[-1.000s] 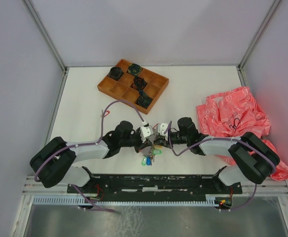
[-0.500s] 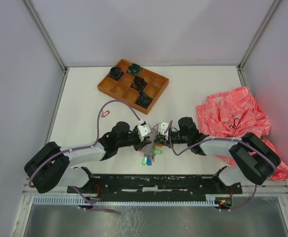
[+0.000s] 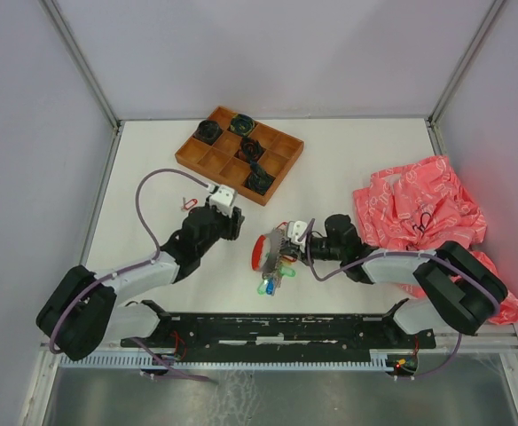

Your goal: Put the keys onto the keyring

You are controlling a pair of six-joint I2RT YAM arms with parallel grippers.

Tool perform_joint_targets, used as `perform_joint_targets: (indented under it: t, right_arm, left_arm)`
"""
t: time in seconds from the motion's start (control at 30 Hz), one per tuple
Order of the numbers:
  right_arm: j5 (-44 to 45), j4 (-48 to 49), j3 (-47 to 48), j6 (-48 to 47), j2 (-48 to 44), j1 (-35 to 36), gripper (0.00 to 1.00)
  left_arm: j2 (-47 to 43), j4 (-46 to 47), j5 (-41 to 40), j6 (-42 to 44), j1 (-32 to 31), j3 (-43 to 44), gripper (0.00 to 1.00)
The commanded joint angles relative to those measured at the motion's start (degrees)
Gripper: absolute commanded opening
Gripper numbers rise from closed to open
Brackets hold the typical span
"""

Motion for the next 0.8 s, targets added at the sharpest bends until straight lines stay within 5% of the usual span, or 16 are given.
perform_joint_targets:
  t: [0.0,0.3,0.77]
  right_arm:
    - [2.9,7.5,-0.5,2.3,-2.8,0.2,0.01]
    - [5.5,11.9,-2.3,2.1,-2.4,2.1,0.01]
    - [5.6,13.8,-3.2,1.1,-2.8,3.6,0.01]
  left_arm:
    - [2.0,-4.8,-8.0,-13.4,7.6,5.1,0.58]
    - [11.4,-21.0,-17.0,-17.8,17.8,15.6,0.58]
    - [20.6,-25.8,-15.4,-25.5,30.1,21.7,0.52]
